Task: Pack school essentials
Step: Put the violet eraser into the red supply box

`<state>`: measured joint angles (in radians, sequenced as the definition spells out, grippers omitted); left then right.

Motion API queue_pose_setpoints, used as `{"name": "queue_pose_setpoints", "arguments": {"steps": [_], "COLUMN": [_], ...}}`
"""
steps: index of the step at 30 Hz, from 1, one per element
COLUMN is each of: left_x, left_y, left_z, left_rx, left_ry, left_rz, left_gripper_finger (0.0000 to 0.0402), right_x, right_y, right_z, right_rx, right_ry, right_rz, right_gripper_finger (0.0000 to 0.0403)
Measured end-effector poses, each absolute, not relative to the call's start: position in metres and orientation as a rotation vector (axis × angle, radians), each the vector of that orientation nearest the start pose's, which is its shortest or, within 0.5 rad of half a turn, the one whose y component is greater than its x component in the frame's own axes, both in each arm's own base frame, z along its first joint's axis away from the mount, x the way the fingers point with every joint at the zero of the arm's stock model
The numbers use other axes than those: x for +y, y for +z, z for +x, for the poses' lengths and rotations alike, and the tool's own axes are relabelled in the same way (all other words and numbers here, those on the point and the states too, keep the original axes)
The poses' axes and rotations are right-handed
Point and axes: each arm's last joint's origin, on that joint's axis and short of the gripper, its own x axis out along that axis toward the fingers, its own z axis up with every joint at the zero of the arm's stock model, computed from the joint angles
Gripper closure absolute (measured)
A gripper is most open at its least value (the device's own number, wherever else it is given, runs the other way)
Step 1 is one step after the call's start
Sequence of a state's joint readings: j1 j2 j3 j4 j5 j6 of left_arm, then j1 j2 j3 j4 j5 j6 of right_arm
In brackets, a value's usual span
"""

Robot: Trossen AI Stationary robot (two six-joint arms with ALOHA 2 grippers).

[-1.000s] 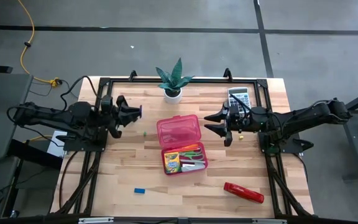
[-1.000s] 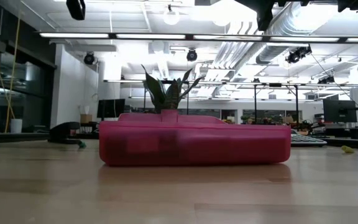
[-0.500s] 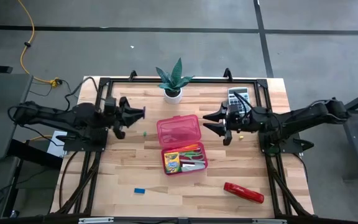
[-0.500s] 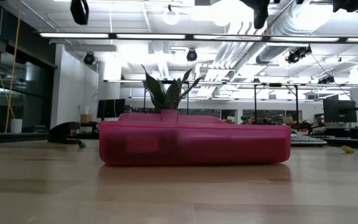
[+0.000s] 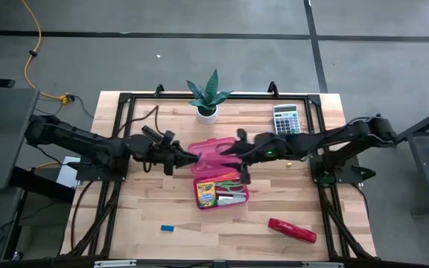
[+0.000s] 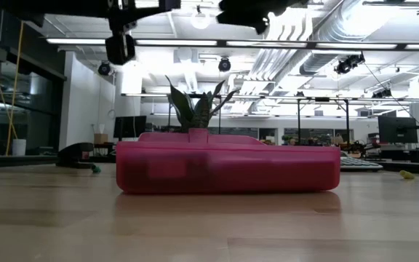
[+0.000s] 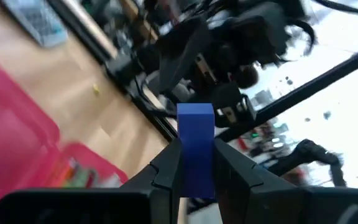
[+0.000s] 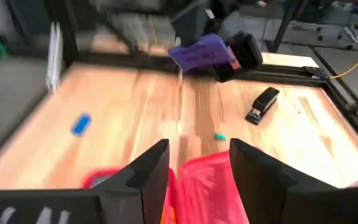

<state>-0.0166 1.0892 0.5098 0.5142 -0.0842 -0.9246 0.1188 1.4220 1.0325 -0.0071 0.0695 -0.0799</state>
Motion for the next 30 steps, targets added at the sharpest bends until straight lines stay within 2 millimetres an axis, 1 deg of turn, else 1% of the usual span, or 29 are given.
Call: {"name": "queue_pose_setpoints", "arguments": {"steps": [3,7,10,14,23,30], "left_x": [-0.003,-0.005,-0.007,-0.007,-0.009,-0.008], "left_y": [0.241,0.234,0.232,0.23,0.225,0.23], "left_z": [0.238,0.245,0.25,0.253,0.257,0.257], "left_rx": [0.061,0.11,0.12,0.109,0.142,0.094], "left_ry": [0.06,-0.009,-0.065,-0.092,-0.118,-0.142], "left_rz": [-1.021,-1.075,-1.089,-1.09,-1.115,-1.097], "left_gripper_finger": [0.0341,0.0341,0.0341,0.0341,0.0341,0.0341], "right_x": [0.038,0.04,0.042,0.046,0.048,0.048], "right_y": [0.294,0.297,0.297,0.298,0.304,0.301], "right_z": [0.333,0.35,0.359,0.368,0.374,0.373], "right_rx": [0.465,0.473,0.473,0.45,0.372,0.399], "right_ry": [0.089,0.119,0.16,0.246,0.292,0.303], "right_rz": [-0.211,-0.302,-0.326,-0.305,-0.292,-0.29], "right_gripper_finger": [0.024,0.024,0.024,0.024,0.0244,0.029]}}
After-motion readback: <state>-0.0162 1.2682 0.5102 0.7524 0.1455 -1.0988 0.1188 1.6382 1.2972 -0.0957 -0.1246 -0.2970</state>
